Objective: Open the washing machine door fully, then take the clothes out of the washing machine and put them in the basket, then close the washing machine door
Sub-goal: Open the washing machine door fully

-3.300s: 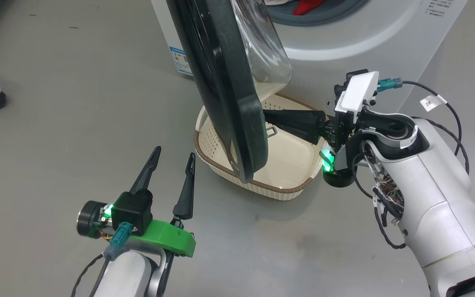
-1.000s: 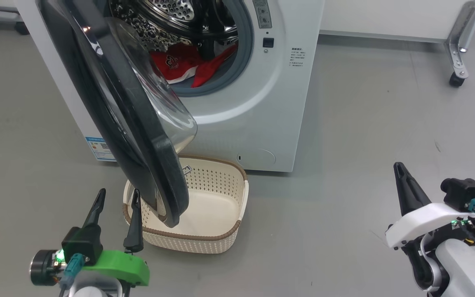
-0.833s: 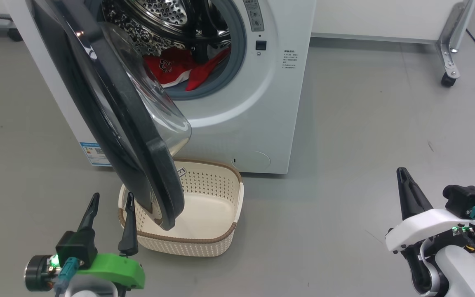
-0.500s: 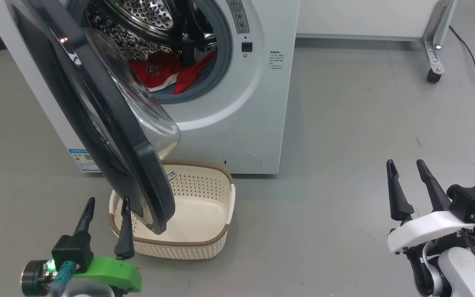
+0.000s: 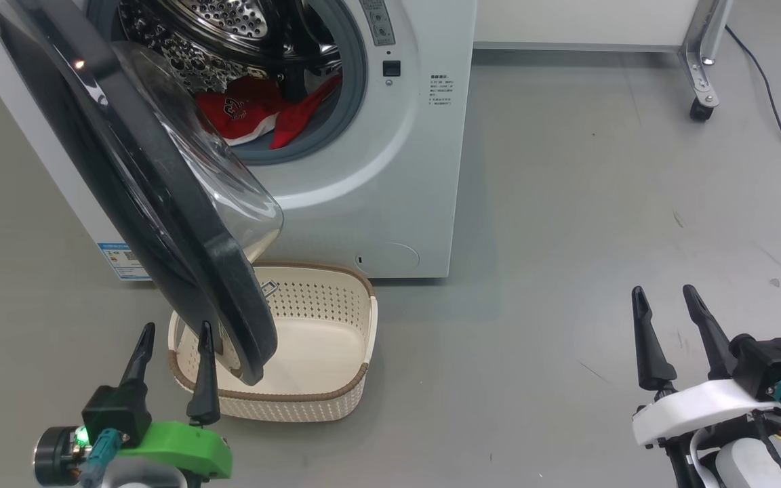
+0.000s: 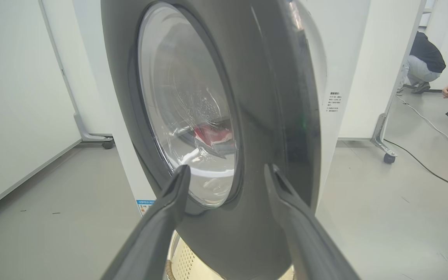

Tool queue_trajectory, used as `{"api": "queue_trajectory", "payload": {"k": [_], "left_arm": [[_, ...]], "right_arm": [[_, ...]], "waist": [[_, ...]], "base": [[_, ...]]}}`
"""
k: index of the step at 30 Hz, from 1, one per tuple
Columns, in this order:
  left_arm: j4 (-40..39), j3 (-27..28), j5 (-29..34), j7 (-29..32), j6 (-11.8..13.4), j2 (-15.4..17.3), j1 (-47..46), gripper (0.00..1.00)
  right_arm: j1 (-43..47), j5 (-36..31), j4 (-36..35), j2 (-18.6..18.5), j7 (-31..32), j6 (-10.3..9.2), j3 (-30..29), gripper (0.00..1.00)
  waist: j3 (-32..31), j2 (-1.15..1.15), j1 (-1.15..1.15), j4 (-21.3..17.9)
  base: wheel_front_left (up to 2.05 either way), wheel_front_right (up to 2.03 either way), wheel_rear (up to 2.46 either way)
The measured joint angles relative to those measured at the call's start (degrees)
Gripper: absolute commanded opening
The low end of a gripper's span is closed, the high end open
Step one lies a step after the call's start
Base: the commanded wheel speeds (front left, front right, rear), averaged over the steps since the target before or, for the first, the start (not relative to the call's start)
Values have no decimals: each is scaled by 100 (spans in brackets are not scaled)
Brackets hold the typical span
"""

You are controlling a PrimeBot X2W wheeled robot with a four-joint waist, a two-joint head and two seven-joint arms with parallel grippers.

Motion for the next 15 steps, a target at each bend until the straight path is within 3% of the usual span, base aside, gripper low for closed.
{"api": "queue_trajectory", "payload": {"k": [15], "left_arm": [[0,67,0,0,-48,-34,0,100]], "right_arm": [[233,-292,-205,144,0,47,-156,100]], "waist": [[47,0,0,-50]], "base": [[0,0,0]]}}
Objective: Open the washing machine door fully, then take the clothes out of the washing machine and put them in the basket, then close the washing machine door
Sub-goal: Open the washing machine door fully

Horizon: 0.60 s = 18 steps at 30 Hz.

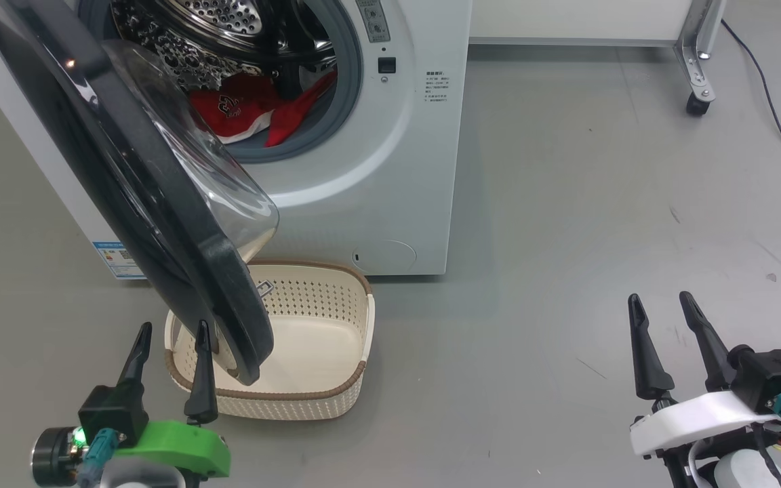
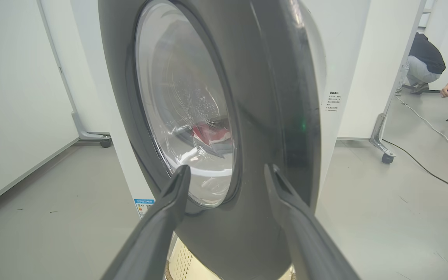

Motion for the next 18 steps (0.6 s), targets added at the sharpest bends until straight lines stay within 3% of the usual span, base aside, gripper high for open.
{"api": "queue_trajectory", "payload": {"k": [18], "left_arm": [[1,53,44,0,-52,-15,0,100]], "right_arm": [[183,-204,-103,190,0,136,-225,100]], "waist": [[80,0,0,0]], "base": [[0,0,0]]}}
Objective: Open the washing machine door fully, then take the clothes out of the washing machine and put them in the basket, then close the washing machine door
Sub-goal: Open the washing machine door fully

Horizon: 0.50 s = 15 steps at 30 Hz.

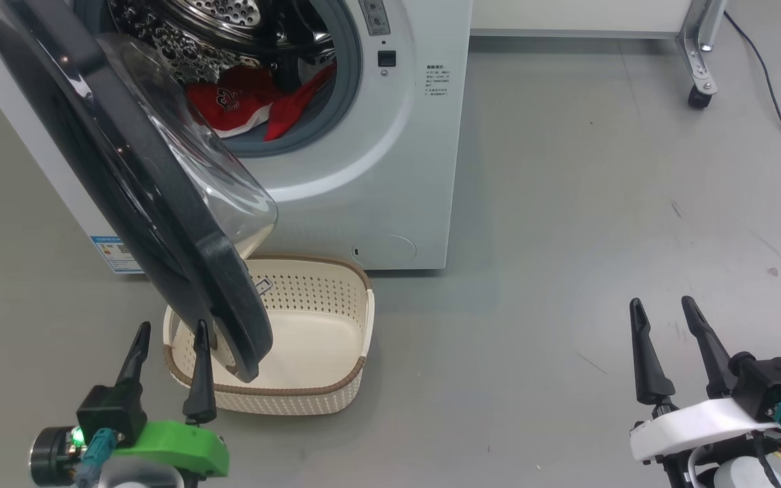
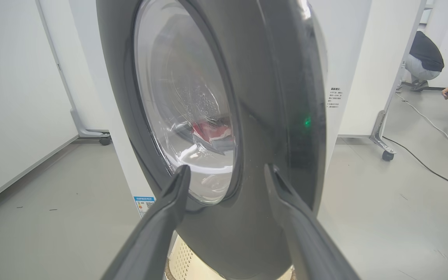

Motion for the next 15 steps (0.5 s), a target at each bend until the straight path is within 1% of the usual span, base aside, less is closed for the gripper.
{"api": "queue_trajectory", "payload": {"k": [7,10,12,15], "left_arm": [[4,19,0,0,-41,-7,0,100],[13,22,0,0,-44,-9,0,100],[23,26,0,0,-48,-10,0,100],[38,26,1,0,-49,-11,0,100]], "right_arm": [[2,-49,-3,71,0,78,-87,100],[8,-92,-3,92,0,83,-113,100],[19,-100,-2,108,0,132,-134,100],[24,-143,0,127,0,136,-151,100]], "waist": [[20,0,0,6],[18,0,0,10],[12,0,0,15],[7,0,0,20]], "base": [[0,0,0],[0,0,0],[0,0,0],[0,0,0]]}}
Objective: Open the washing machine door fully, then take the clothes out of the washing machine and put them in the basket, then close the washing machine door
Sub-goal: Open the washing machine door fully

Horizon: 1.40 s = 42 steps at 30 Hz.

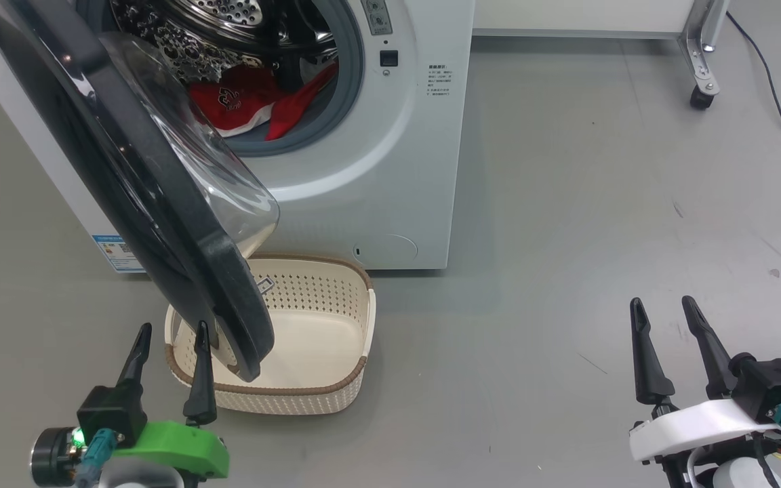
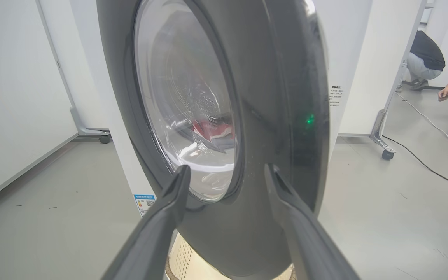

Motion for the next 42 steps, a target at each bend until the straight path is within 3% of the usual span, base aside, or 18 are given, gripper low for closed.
{"api": "queue_trajectory", "payload": {"k": [5,7,8,28,42], "left_arm": [[12,-7,63,0,-43,-2,0,100],[22,-5,63,0,-44,-3,0,18],[31,-8,63,0,-48,-3,0,0],[-319,209,94,0,-140,-16,-68,0],[-1228,570,202,-30,-140,34,-1191,0]], "right_arm": [[34,-9,11,43,0,58,-20,100],[64,-35,23,47,0,71,-27,100],[71,-49,33,49,0,98,-35,100],[88,-160,73,194,0,218,-212,100],[82,-303,112,270,0,344,-236,100]], "waist": [[-7,0,0,13],[-11,0,0,20],[-12,0,0,23],[-14,0,0,72],[5,0,0,58]], "base": [[0,0,0],[0,0,0],[0,0,0],[0,0,0],[0,0,0]]}}
